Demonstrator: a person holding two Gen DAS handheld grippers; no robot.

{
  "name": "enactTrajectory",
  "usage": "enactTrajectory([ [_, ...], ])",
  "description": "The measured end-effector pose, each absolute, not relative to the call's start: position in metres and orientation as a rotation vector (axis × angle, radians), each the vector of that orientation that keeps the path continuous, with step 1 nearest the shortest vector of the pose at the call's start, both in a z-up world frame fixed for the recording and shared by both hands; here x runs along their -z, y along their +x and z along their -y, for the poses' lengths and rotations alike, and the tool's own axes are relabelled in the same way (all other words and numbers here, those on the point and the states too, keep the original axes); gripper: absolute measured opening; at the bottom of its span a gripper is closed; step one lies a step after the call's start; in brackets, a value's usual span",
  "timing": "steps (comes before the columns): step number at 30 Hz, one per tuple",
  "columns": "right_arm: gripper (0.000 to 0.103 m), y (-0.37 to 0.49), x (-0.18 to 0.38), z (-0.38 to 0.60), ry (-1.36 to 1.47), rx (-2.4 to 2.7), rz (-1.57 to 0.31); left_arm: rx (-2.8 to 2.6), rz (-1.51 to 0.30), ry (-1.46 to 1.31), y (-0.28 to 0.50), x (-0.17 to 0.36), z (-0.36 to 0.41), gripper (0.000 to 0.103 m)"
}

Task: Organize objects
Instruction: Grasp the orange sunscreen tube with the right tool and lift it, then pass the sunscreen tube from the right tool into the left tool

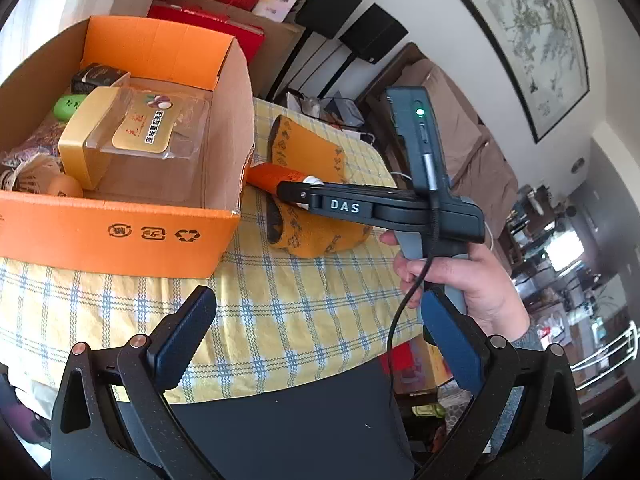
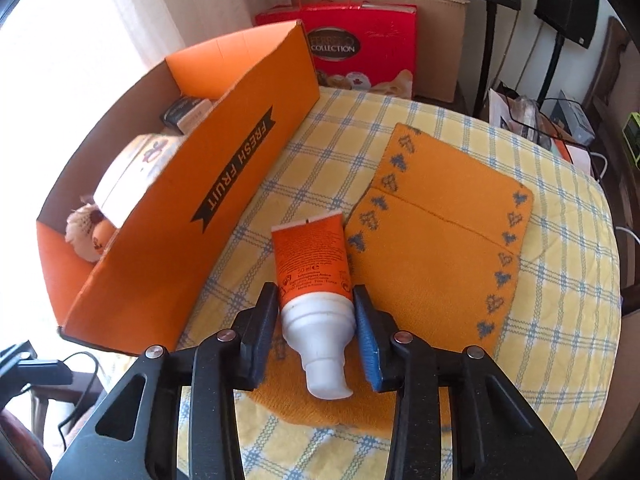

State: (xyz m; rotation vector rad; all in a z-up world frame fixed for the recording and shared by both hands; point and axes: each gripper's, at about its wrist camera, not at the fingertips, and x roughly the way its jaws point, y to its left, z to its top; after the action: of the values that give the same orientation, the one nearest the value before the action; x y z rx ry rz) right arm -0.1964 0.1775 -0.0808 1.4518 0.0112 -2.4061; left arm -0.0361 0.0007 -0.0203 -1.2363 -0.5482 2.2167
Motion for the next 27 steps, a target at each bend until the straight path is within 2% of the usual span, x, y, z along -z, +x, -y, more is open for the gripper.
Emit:
enactTrajectory([
  [10, 0.037, -0.14, 0.064, -0.205, 1.4, 2.409, 0.118, -2.037, 0.91, -1.269, -0.039, 0.058, 0.011, 0.103],
  [19, 0.037, -0.091, 0.07, -0.204, 1.337, 2.409, 0.176, -1.982, 1.028, -1.32, -0.053, 0.09, 0.0, 0.1],
  [27, 0.037, -0.065, 0.088, -0.185, 1.338, 2.339, 0.199, -1.956, 1.065, -1.354, -0.063, 0.111, -0.008, 0.083],
])
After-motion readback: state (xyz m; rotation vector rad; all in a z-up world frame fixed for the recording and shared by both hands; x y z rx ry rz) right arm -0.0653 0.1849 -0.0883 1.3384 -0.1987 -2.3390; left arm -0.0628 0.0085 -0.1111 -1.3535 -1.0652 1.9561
